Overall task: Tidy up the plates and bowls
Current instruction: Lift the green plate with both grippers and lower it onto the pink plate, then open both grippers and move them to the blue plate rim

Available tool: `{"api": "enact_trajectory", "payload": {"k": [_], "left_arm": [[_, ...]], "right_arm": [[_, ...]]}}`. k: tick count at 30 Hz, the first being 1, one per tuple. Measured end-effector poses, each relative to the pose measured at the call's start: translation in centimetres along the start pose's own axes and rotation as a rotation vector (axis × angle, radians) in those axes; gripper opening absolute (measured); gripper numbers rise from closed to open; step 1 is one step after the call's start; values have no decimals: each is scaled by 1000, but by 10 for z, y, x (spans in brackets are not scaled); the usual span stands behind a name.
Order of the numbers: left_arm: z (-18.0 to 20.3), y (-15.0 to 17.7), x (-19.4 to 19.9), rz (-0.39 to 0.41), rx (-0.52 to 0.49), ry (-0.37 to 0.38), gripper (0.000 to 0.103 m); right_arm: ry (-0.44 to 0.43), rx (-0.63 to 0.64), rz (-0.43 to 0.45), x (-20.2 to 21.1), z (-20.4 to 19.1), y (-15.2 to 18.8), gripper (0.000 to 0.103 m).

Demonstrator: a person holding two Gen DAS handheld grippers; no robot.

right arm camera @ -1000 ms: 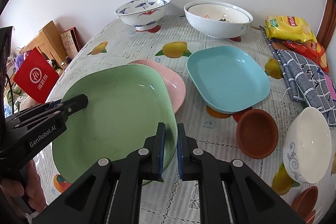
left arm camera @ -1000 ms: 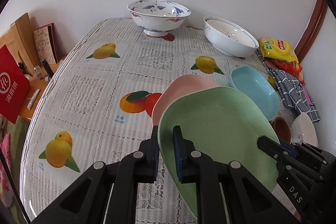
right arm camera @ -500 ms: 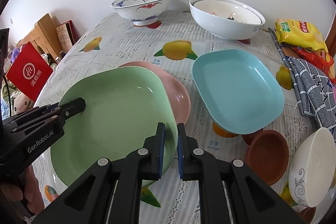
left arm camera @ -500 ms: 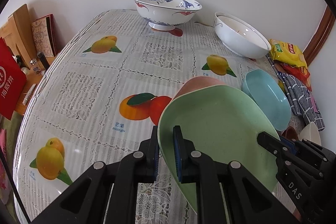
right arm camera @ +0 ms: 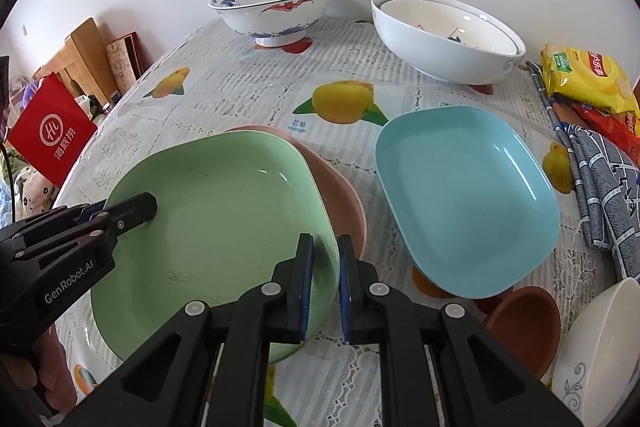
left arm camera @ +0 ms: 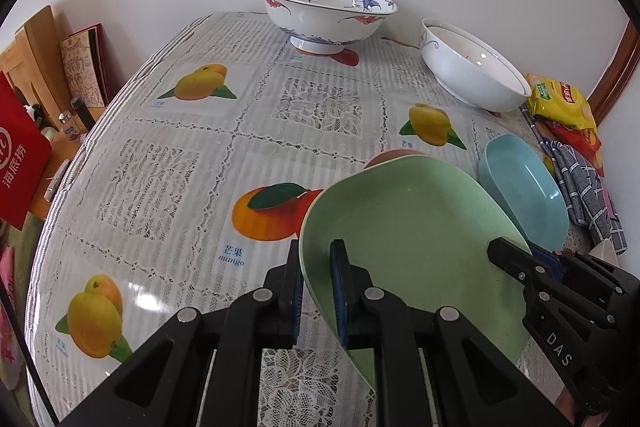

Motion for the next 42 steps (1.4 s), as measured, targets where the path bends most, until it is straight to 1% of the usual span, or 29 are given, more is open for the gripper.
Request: {"api": "enact_trajectory", "payload": {"k": [6, 11, 13, 15, 16, 17, 18, 19, 20, 21, 23, 25, 32, 36, 39, 42], "left_arm": [[1, 0, -4, 1, 1, 3, 14], [2, 1, -3, -11, 2, 26, 15], [3, 1, -3, -16, -7, 26, 17], [3, 3, -3, -25, -3, 38, 18], [3, 3, -2, -31, 2, 45, 19], [3, 4, -1, -35, 5, 51, 21], [3, 4, 0, -36, 5, 56, 25], [4, 4, 3, -30, 2, 56, 28], [5, 4, 6, -21, -4, 53, 34], [6, 4, 9, -12, -12, 47, 45], [7, 3, 17, 11, -23, 38, 59], [9, 3, 24, 32, -35, 40, 59], [24, 4, 44, 47, -69, 53, 59], [35, 1, 62, 75, -73, 59, 60], [46, -3, 77, 98, -86, 56, 60], [60, -10, 95, 147, -115, 44, 60]], "right_arm": [[20, 36, 4, -8, -1, -6, 13], [15, 44, 21, -10, 1, -8, 14], [10, 42, 21, -10, 2, -8, 15], [4, 47, 35, -7, 0, -10, 21], [1, 47, 49, -4, -1, -11, 29], [8, 47, 68, 0, -2, -13, 42], [25, 49, 99, 5, -2, -15, 51], [41, 51, 123, 9, -1, -17, 63], [49, 52, 143, 14, -1, -18, 65], [46, 51, 146, 17, -1, -19, 65], [42, 38, 147, 23, 1, -20, 65], [45, 30, 145, 29, 3, -19, 65], [52, -20, 155, 57, 17, -8, 65], [94, -49, 154, 78, 32, 1, 65], [123, -76, 170, 97, 48, 6, 65], [160, -118, 189, 116, 68, 10, 66]]}}
Point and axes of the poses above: each gripper's, at about its wrist camera, not at the fingertips, and x roughly against the way its jaws point, z to its right, y to its underside, the point moved 4 cm from there along -x, roughly the way its jaws point, and after that the axes turned 7 degrees about z, right-handed, at the moved point
